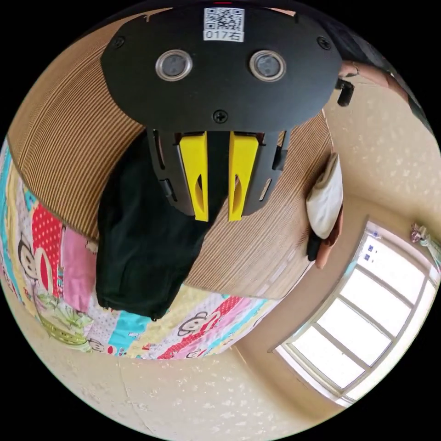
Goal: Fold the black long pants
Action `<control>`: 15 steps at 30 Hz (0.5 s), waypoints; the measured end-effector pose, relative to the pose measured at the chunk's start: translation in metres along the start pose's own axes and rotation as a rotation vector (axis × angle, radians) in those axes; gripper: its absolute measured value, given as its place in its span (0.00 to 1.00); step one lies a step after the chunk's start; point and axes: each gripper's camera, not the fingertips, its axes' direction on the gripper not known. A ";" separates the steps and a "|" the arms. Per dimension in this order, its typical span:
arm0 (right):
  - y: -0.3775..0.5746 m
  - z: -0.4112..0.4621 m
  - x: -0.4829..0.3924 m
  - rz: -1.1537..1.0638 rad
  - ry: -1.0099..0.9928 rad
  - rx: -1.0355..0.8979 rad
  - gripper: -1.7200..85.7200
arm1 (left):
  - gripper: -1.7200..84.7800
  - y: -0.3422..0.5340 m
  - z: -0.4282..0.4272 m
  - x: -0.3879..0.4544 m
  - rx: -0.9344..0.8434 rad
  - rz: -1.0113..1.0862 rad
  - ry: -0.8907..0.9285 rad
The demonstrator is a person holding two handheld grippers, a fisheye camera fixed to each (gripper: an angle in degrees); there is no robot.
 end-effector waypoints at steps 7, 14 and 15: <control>0.264 -0.032 0.002 0.272 -0.177 -0.241 0.13 | 0.14 0.001 -0.004 0.067 -0.128 0.205 -0.222; 0.398 -0.056 -0.047 0.588 -0.317 -0.166 0.14 | 0.06 -0.007 -0.012 0.092 -0.311 0.258 -0.163; 0.403 -0.060 -0.051 0.600 -0.327 -0.150 0.14 | 0.06 -0.006 -0.026 0.105 -0.318 0.316 0.068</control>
